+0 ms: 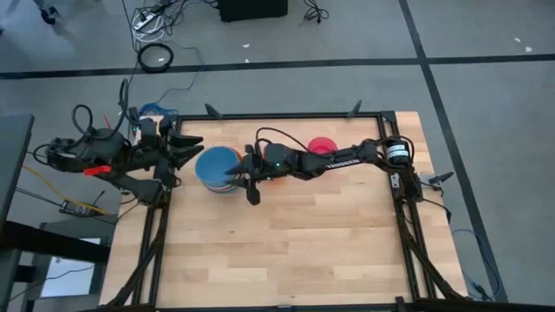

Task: Nest bowls inside each other
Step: Stack the blue bowl on top of the green bowl, then stack the orange bowl on top of the green bowl

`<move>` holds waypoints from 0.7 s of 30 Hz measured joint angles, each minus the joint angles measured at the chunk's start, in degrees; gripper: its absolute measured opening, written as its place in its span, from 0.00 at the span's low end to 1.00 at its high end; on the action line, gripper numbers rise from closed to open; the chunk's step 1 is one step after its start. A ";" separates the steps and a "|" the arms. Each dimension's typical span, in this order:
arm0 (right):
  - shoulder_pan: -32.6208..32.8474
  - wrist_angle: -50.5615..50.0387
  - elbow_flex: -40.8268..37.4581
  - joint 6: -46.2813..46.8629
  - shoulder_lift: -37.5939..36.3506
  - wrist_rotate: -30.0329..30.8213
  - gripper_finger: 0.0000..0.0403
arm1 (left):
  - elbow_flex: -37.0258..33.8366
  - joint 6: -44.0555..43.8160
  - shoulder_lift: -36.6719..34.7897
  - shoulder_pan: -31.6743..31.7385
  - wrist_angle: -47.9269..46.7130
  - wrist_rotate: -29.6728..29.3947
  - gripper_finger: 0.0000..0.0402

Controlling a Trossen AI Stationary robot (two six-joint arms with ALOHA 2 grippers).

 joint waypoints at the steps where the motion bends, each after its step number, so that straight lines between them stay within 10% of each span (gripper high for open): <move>1: 0.14 1.07 0.42 -0.32 -0.10 0.40 0.32 | -0.02 0.02 0.00 0.00 -0.02 0.00 0.36; 21: -0.14 -31.01 2.83 -2.29 -2.61 19.31 0.31 | -0.09 -0.48 0.00 0.00 -0.50 0.11 0.36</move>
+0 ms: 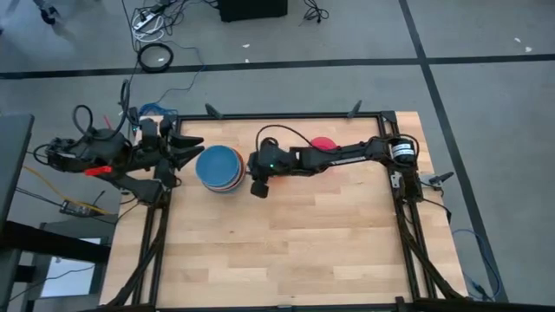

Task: Nest bowls inside each other
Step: Stack the orange bowl on top of the green bowl

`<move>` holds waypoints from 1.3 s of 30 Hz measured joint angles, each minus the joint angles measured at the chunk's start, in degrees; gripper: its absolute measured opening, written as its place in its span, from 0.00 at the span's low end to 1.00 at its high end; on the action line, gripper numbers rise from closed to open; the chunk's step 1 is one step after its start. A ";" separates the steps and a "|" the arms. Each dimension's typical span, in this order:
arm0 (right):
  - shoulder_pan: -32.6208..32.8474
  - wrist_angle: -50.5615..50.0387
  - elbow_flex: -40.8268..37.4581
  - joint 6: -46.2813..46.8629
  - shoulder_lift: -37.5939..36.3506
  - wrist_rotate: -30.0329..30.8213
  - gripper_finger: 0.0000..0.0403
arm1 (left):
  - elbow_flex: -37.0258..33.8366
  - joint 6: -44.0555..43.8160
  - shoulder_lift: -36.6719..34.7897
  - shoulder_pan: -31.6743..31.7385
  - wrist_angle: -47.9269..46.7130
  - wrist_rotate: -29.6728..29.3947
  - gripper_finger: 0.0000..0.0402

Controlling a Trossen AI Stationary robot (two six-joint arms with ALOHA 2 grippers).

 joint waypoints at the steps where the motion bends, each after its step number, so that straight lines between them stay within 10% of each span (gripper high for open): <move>1: 0.20 -1.73 0.00 0.08 -0.16 0.38 0.31 | 0.00 0.09 0.00 0.00 -0.07 0.06 0.36; 12: 0.45 -22.72 -0.04 4.80 -1.05 6.36 0.31 | 0.00 -1.31 -0.04 0.00 -6.12 0.13 0.36; 27: -3.57 -25.06 -0.67 3.84 -0.60 -7.36 0.30 | 0.00 -2.12 -0.04 0.00 -6.19 0.11 0.36; 39: -4.22 -19.04 -5.35 1.10 -0.55 -5.72 0.29 | 0.00 -2.08 -0.04 0.00 -6.22 0.09 0.36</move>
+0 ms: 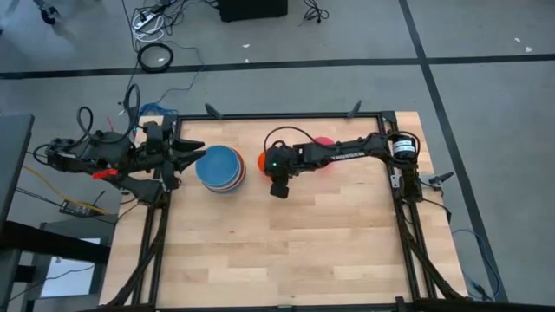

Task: Nest bowls inside each other
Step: Stack the orange bowl on top of the green bowl

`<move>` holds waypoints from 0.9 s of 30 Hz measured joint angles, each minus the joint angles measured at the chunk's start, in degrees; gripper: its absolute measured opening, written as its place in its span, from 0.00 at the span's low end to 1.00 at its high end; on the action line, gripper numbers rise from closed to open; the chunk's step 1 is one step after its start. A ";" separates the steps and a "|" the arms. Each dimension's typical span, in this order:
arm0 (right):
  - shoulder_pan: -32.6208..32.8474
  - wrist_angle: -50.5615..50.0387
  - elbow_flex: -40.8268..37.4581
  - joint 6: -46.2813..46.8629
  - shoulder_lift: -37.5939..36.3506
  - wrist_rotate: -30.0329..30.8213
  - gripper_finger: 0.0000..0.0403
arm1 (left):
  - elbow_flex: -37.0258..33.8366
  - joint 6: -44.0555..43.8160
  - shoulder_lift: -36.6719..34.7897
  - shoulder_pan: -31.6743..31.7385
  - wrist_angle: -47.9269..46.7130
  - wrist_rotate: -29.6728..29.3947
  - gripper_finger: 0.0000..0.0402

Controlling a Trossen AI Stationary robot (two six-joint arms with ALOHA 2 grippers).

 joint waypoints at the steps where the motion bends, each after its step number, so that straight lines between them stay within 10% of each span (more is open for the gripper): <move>1: -0.15 0.12 0.00 -0.23 0.00 -0.02 0.29 | 0.00 0.00 -0.01 0.00 0.00 0.00 0.36; 27: -2.25 9.39 -7.84 -0.83 0.02 -1.66 0.28 | 0.02 1.15 0.00 0.00 0.04 -0.13 0.36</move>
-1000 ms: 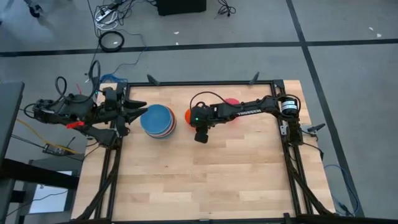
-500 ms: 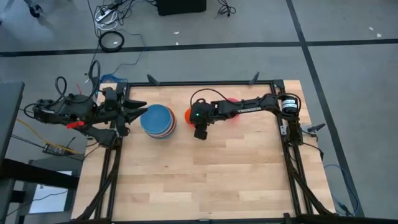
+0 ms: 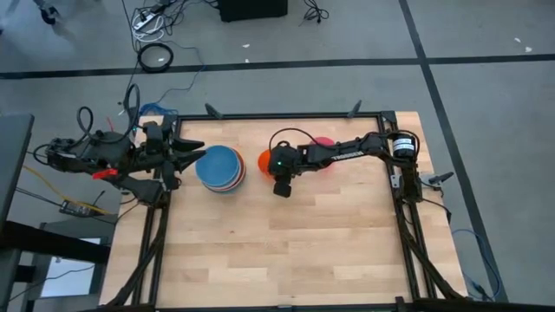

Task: Nest bowls inside each other
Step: Stack the orange bowl on top of the green bowl

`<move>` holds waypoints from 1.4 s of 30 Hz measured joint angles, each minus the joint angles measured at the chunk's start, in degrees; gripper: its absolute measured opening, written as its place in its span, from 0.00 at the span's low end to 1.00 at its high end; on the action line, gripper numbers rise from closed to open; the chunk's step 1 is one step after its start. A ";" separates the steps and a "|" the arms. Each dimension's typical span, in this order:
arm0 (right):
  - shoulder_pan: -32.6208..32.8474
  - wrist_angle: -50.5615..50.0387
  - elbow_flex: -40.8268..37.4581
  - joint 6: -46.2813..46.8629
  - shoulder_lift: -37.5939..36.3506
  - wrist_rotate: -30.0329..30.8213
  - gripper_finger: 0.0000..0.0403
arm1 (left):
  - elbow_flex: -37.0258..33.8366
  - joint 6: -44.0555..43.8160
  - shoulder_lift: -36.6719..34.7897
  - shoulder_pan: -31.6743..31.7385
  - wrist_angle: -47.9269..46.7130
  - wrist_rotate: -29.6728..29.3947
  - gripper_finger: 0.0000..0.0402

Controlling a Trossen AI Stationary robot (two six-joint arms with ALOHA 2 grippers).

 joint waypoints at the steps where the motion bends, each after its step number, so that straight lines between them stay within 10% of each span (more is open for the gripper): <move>1: -0.19 0.40 -0.16 -0.26 0.00 0.06 0.27 | 0.00 0.01 0.00 0.00 0.02 0.00 0.36; 8: -2.10 0.64 -0.62 -3.12 -0.02 -3.35 0.03 | 0.00 -0.01 0.00 0.00 0.04 -0.07 0.36; 30: 6.22 0.51 18.92 -11.12 -0.32 10.01 0.00 | 0.03 0.00 0.00 0.01 0.04 -0.74 0.36; 42: 6.21 5.61 23.32 -5.76 -0.31 -4.98 0.00 | 0.03 -0.01 0.00 0.00 0.02 -0.76 0.36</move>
